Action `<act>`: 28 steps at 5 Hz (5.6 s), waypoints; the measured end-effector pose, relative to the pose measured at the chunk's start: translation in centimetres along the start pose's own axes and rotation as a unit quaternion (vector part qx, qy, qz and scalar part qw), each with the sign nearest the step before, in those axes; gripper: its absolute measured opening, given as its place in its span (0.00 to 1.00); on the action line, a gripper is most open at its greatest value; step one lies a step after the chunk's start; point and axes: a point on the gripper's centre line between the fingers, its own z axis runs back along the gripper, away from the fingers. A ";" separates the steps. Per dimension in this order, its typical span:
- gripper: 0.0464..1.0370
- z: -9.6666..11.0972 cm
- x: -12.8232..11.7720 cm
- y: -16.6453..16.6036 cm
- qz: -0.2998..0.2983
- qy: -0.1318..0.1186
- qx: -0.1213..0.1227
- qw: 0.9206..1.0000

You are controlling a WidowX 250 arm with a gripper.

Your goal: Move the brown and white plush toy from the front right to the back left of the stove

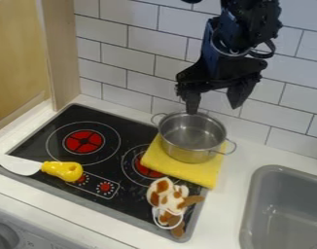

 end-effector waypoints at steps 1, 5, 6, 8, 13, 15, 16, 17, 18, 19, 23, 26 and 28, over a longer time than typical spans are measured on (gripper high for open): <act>0.96 -1.2 -1.3 1.2 -0.007 0.017 0.026 1.000; 0.96 -0.3 -6.4 4.1 -0.010 0.033 0.056 0.998; 0.96 -0.9 -7.5 4.8 -0.005 0.043 0.065 0.997; 0.96 -2.1 -9.3 6.5 0.001 0.066 0.093 0.993; 0.34 -4.1 -11.0 8.0 0.007 0.090 0.109 0.990; 0.32 -1.9 -9.0 8.1 0.013 0.049 0.100 0.994; 0.32 -0.5 -7.5 8.7 0.028 0.023 0.100 0.994; 0.32 0.0 -5.5 9.7 0.054 0.006 0.100 0.994; 0.32 -0.3 -3.7 10.9 0.081 0.000 0.103 0.991; 0.32 -0.5 -1.9 11.1 0.105 -0.004 0.090 0.990; 0.32 -7.1 6.0 13.2 0.197 0.033 0.052 0.978; 0.40 -12.2 8.6 13.2 0.205 0.059 0.043 0.976; 0.96 -12.2 9.0 13.5 0.219 0.064 0.035 0.973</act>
